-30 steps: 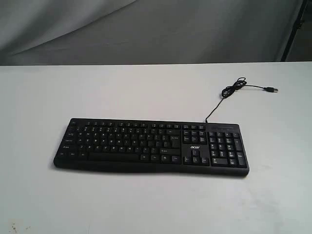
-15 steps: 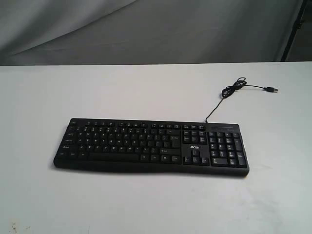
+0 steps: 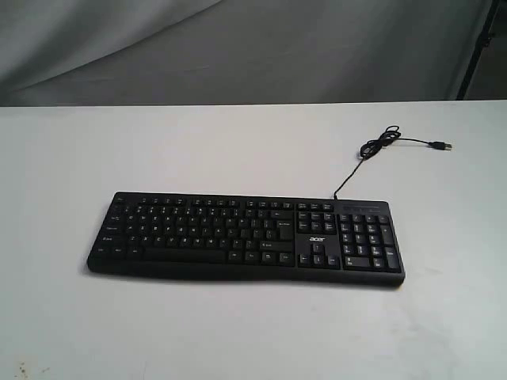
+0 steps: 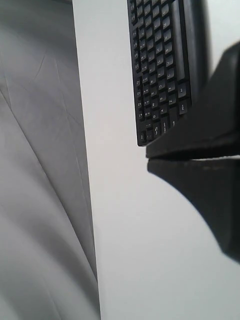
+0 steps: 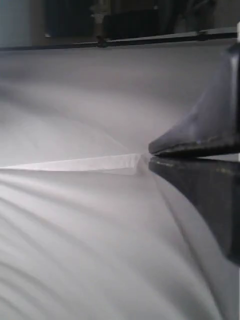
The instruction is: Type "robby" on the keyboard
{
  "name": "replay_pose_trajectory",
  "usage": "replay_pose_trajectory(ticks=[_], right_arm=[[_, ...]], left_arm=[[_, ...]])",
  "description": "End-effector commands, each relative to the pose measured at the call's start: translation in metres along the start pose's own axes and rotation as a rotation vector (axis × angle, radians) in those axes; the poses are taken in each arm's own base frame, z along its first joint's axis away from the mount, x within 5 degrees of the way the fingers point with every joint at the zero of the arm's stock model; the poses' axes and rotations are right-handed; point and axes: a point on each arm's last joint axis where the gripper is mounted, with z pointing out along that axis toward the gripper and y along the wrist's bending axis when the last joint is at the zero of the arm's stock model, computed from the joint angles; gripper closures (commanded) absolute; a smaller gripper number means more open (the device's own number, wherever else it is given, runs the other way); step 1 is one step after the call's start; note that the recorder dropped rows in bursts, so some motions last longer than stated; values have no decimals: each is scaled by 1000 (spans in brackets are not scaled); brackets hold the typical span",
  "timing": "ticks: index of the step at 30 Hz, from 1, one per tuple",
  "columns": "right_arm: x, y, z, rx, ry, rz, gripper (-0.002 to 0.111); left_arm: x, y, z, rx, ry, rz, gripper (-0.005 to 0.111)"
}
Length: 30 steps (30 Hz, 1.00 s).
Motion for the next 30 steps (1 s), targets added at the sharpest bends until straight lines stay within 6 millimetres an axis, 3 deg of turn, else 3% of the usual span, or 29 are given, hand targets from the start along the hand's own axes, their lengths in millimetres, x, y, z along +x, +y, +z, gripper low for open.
replay_pose_trajectory(ticks=[1, 3, 6, 12, 17, 23, 26, 30], right_arm=[[-18, 0, -3, -10, -212, 80, 108], [-24, 0, -4, -17, -279, 94, 108], [-34, 1, -8, -59, -392, 257, 108], [-37, 1, -4, -89, -322, 503, 108], [-81, 4, 10, -64, -193, 478, 108], [-140, 9, 61, -54, -107, 372, 108], [-153, 10, 97, -28, -1, 289, 108], [-153, 14, 143, -10, 239, 140, 108]], left_arm=[[1, 0, 0, 5, -5, 3, 107], [1, 0, 0, 5, -5, 3, 107], [1, 0, 0, 5, -5, 3, 107], [1, 0, 0, 5, -5, 3, 107], [1, 0, 0, 5, -5, 3, 107], [1, 0, 0, 5, -5, 3, 107], [1, 0, 0, 5, -5, 3, 107], [1, 0, 0, 5, -5, 3, 107]])
